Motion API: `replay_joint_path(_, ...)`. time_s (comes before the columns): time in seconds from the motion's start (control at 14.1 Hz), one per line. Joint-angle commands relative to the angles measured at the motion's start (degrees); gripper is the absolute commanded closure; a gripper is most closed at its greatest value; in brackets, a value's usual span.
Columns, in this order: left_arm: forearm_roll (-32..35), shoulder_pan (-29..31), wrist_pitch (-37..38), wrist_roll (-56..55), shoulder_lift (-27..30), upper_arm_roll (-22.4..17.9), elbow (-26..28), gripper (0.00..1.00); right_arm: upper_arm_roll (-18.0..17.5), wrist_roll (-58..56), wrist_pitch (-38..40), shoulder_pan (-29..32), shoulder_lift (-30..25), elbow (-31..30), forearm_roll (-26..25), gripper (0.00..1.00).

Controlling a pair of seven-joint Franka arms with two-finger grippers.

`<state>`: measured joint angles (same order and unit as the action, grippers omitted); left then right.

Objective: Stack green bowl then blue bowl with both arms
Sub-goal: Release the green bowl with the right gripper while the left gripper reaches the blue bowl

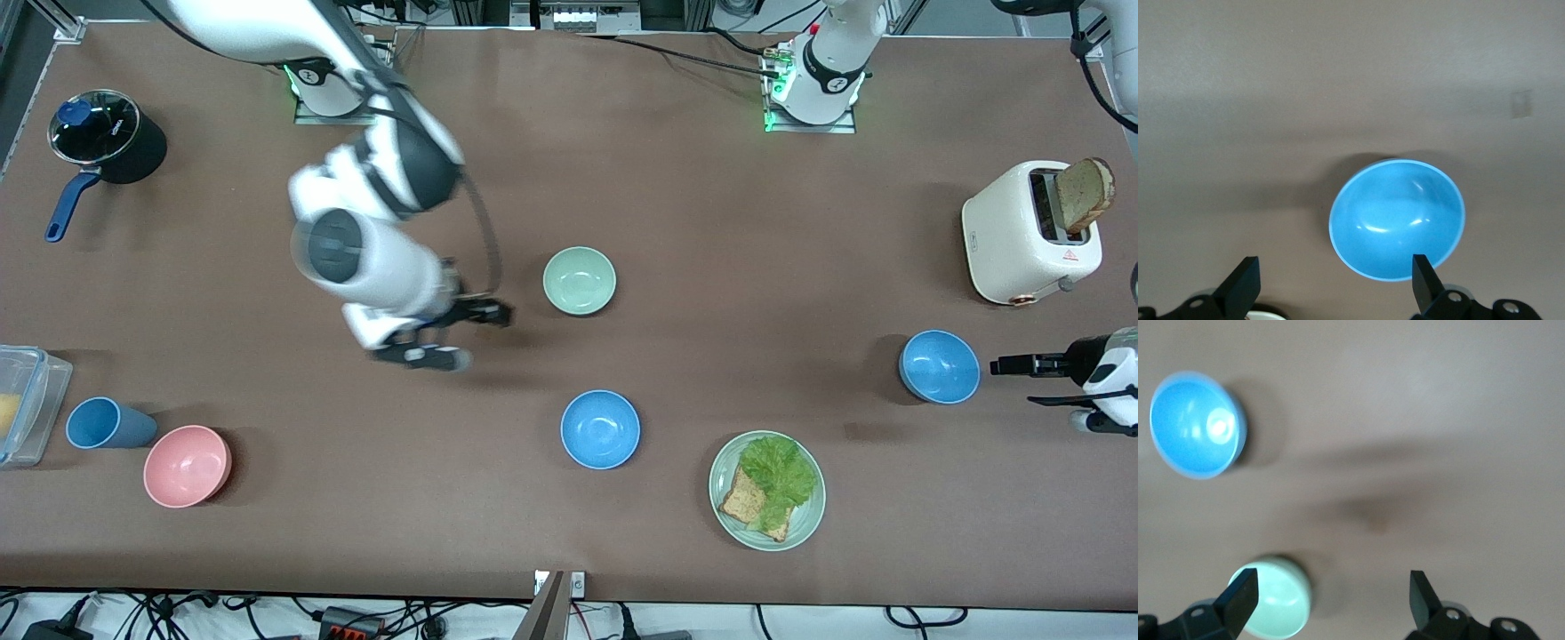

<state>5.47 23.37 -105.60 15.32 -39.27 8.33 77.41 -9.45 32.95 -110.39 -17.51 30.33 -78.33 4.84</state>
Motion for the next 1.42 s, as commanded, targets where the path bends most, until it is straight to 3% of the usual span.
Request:
replay_joint_path(0.0,2.8,-0.5,-0.6,0.7,-3.2,0.2,-1.5,0.00,-0.4,-8.3,1.1,5.4,-2.3,0.4,-2.7,0.00)
replay_joint_path(0.14,3.1,-0.3,-1.4,0.6,-4.4,0.2,-1.4,0.00,-0.2,-11.0,2.2,8.6,-4.0,0.4,-3.8,0.00)
replay_joint_path(0.43,3.0,0.3,-6.6,0.1,-4.2,0.2,4.2,0.00,1.1,-12.8,6.6,14.4,-7.3,0.4,-4.2,0.00)
replay_joint_path(0.71,2.7,1.2,-10.0,0.2,-3.5,0.3,8.4,0.04,9.1,-22.9,6.8,14.5,-10.3,0.4,-4.0,0.00)
replay_joint_path(0.85,2.7,2.0,-10.2,0.6,-3.5,0.6,8.8,0.17,11.8,-28.3,7.1,16.4,-11.6,0.4,-3.4,0.00)
replay_joint_path(1.14,2.4,2.6,-9.5,0.8,-3.2,1.2,8.2,0.59,11.9,-32.4,18.3,18.6,-16.3,-0.1,-3.5,0.00)
replay_joint_path(1.35,2.2,2.9,-9.5,1.1,-2.7,2.2,8.1,0.89,12.0,-32.5,18.8,19.0,-16.3,-0.3,-3.8,0.00)
